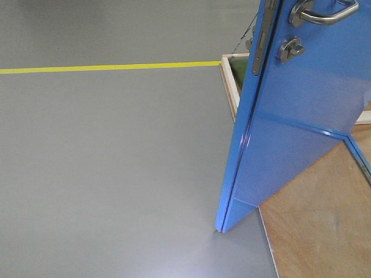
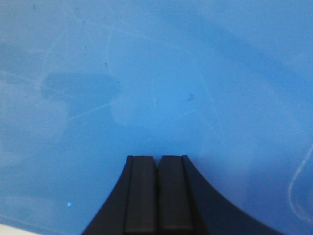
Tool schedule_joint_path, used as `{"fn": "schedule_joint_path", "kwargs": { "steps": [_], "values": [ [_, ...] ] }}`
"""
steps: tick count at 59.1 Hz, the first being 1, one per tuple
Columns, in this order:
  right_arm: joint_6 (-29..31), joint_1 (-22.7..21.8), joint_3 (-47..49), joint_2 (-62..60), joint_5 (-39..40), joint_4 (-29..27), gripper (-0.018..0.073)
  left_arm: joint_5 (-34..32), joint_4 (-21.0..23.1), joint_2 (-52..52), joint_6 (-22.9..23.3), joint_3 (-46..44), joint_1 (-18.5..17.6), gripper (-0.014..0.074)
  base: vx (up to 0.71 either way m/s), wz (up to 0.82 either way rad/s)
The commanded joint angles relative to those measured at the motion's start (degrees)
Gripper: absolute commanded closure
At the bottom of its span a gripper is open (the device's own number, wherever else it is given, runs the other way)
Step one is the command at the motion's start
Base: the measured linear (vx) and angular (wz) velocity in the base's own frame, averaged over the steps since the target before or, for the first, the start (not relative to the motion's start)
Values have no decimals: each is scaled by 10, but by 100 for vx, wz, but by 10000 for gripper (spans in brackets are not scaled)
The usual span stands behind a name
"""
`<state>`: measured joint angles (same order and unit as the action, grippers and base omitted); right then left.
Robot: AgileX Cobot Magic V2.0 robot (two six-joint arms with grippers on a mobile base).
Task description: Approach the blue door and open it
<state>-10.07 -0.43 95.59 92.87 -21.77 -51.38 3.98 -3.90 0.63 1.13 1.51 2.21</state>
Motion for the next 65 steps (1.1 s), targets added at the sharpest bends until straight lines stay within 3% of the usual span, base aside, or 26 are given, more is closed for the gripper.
{"fn": "schedule_joint_path", "kwargs": {
  "steps": [1, 65],
  "values": [
    [8, 3, 19, -21, 18, -14, 561, -46, 1, 8, 4, -17, -5, 524, 5, 4],
    [8, 3, 19, -21, 18, -14, 561, -46, 1, 8, 4, -17, -5, 524, 10, 8]
  ]
}}
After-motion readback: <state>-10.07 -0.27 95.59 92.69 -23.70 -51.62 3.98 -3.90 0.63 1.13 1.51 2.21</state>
